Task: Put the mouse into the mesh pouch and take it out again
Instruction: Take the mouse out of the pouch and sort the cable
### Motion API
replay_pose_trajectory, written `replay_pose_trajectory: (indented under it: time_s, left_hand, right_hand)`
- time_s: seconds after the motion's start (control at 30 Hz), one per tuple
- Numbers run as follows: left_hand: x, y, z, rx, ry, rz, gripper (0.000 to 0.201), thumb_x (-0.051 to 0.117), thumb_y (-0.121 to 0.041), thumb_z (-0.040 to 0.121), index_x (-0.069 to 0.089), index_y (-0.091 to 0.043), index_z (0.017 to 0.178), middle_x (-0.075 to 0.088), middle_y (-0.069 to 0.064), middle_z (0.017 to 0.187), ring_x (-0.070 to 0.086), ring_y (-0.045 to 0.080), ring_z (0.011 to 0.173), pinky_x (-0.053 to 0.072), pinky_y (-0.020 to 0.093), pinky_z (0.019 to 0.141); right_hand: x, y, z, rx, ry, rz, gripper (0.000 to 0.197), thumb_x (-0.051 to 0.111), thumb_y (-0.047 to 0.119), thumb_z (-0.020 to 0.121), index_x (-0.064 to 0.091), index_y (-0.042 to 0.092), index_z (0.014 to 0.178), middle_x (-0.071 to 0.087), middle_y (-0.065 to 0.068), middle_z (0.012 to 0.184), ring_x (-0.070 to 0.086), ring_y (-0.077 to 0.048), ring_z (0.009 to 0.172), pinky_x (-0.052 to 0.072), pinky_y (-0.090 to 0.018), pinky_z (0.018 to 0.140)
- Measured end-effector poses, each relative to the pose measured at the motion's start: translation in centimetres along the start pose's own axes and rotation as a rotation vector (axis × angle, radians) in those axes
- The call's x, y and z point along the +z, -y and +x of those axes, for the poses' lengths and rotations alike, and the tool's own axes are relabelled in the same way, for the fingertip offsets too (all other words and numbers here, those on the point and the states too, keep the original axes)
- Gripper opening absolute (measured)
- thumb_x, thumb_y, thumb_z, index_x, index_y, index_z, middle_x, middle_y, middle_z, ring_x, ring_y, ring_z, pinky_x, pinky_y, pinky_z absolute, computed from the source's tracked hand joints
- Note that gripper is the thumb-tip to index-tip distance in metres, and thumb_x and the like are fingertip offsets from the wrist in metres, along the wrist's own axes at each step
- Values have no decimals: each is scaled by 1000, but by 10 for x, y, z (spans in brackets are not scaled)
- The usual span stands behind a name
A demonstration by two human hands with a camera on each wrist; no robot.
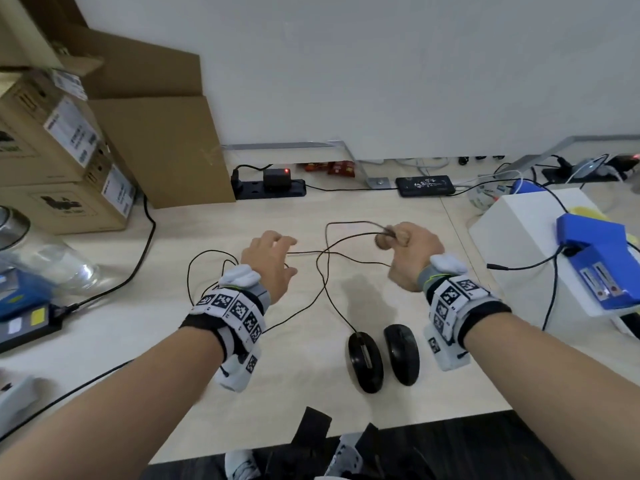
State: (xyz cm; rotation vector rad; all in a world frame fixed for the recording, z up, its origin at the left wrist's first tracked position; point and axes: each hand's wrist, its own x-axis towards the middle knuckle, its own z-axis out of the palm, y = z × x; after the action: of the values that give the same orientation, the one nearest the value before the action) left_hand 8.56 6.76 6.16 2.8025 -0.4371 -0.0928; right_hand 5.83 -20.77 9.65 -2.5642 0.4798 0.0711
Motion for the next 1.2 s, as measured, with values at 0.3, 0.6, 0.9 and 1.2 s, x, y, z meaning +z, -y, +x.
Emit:
replay_pose_trajectory:
  time_s: [0.3,0.6,0.9,1.2]
  left_hand:
    - [52,13,-24,-171,572,169,51,58,-48,89,43,-27,133,45,3,134,56,23,112,49,38,91]
    - [70,17,-41,-50,809,479,29,48,-17,97,55,-12,125,58,8,130,57,25,116,45,31,93]
    - [2,-24,-3,-9,214,197,19,41,-19,98,57,-22,109,61,5,93,59,31,78,44,33,63]
    - [29,-92,17,280,189,54,39,43,-9,98,49,-18,135,54,9,123,59,31,101,46,35,76]
  right_hand:
    - [-8,-41,16,12,158,-199,21,70,21,83,56,26,99,65,0,105,59,-25,87,48,-31,75]
    - [36,-54,-1,35,568,-412,56,73,33,83,51,22,133,54,0,133,57,-23,111,47,-30,82]
    - [31,-25,9,56,359,-238,18,57,36,86,63,20,79,66,-4,86,61,-25,76,44,-27,58]
    - [-14,-44,22,186,202,-174,28,59,32,91,60,11,109,65,-6,111,55,-22,84,41,-26,67]
